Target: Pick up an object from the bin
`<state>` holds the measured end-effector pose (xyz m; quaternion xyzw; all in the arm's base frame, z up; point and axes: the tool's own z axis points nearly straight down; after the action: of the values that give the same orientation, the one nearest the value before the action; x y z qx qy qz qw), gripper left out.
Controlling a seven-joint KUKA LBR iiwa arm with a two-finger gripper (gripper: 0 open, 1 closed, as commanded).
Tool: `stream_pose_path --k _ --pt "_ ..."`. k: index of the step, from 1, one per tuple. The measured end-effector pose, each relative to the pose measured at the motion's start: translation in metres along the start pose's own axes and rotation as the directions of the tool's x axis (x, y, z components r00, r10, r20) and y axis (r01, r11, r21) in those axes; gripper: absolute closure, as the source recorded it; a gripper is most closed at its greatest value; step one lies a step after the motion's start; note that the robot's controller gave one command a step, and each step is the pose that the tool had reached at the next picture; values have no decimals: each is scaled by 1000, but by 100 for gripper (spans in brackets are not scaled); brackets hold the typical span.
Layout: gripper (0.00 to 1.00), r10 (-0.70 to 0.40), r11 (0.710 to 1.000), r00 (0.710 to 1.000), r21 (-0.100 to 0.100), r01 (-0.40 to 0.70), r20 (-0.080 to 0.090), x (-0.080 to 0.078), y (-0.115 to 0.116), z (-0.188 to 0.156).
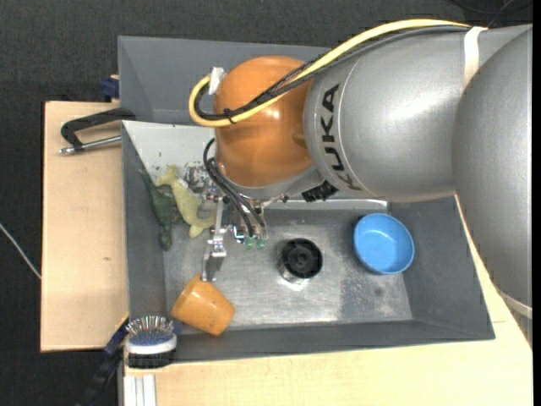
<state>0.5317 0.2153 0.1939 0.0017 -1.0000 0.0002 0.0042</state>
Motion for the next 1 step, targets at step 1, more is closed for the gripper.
stream_pose_path --k 1 --pt "0 29 1000 999 -6 -29 17 21 13 76"
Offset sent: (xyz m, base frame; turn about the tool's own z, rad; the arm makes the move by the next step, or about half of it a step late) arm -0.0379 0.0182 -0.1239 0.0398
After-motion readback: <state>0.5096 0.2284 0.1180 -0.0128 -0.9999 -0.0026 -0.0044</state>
